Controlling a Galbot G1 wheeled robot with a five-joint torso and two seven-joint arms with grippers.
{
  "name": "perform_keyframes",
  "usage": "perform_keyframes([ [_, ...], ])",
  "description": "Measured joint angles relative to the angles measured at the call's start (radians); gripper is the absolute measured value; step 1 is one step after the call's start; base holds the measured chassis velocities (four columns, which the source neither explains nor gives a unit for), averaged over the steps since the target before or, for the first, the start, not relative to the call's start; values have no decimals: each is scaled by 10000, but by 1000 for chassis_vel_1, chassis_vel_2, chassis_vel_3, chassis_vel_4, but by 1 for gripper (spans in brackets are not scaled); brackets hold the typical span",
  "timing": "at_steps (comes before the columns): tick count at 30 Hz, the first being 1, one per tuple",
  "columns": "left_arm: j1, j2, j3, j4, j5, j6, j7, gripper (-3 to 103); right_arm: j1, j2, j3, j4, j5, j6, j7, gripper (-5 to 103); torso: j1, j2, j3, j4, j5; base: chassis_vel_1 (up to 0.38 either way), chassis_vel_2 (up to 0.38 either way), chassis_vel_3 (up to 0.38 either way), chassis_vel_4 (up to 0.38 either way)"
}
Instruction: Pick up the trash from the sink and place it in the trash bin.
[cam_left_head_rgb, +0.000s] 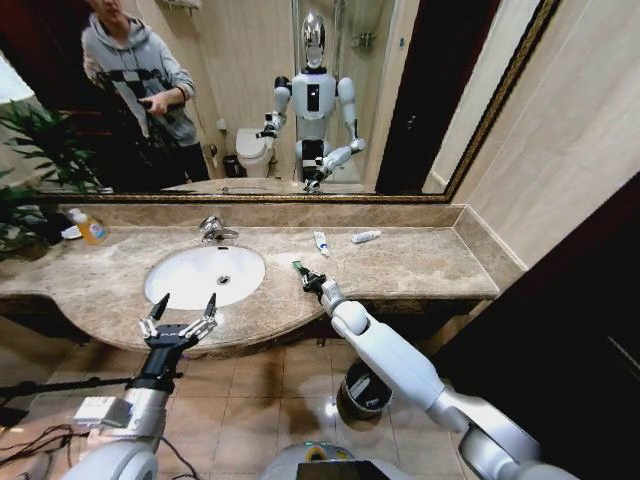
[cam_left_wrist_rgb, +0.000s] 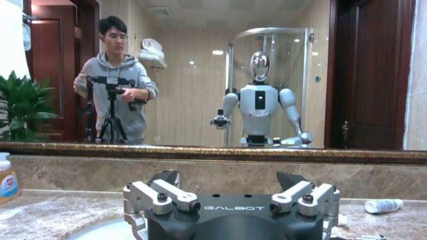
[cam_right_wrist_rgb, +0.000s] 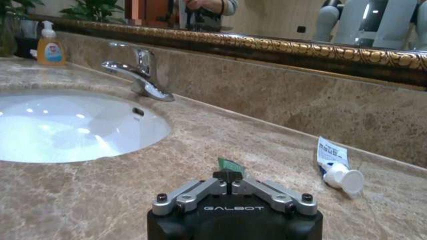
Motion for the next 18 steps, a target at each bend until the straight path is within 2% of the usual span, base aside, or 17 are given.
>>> perform_keyframes([
  [10, 0, 0, 0, 0, 0, 0, 0, 100, -78, -139, 2, 277, -10, -31, 29, -2, 0, 0, 1, 0, 0, 0, 0, 0, 0],
  [13, 0, 0, 0, 0, 0, 0, 0, 100, 16, -145, -11, 273, -63, -38, 20, 14, 0, 0, 1, 0, -1, 0, 0, 0, 0],
  [14, 0, 0, 0, 0, 0, 0, 0, 100, 16, -145, -11, 273, -63, -38, 20, 14, 0, 0, 1, 0, -1, 0, 0, 0, 0],
  [18, 0, 0, 0, 0, 0, 0, 0, 100, 62, -153, -15, 159, -131, -49, -129, 35, 0, 0, 1, 0, -1, 0, 0, 0, 0],
])
